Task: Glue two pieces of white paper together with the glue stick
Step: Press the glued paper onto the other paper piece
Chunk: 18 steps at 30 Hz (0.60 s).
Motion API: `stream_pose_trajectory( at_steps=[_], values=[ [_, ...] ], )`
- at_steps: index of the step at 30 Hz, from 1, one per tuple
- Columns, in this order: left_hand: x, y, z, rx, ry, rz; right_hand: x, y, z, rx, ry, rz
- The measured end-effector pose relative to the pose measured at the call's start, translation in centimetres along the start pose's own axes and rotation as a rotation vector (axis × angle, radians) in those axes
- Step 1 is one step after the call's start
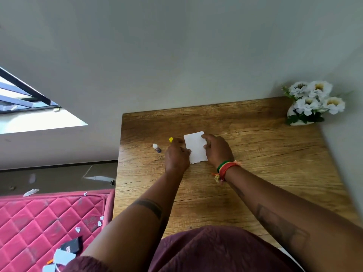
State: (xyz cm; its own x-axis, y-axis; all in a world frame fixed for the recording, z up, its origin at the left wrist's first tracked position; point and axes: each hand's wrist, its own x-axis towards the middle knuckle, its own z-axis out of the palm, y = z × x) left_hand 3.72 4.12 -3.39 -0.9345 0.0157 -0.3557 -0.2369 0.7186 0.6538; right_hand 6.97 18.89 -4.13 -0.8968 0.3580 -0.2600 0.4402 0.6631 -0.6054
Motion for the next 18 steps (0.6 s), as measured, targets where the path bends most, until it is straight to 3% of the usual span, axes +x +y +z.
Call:
stream_pose_trajectory(
  at_steps=[4, 10, 18],
  values=[
    [0.2, 0.2, 0.0, 0.15, -0.071, 0.125, 0.5, 0.4, 0.3, -0.216, -0.125, -0.044],
    [0.5, 0.8, -0.3, 0.693, -0.284, 0.26, 1.5, 0.4, -0.4, -0.408, -0.34, -0.16],
    [0.3, 0.8, -1.4, 0.774, -0.348, 0.266, 2.0, 0.2, -0.9, -0.463, -0.436, -0.164]
  ],
)
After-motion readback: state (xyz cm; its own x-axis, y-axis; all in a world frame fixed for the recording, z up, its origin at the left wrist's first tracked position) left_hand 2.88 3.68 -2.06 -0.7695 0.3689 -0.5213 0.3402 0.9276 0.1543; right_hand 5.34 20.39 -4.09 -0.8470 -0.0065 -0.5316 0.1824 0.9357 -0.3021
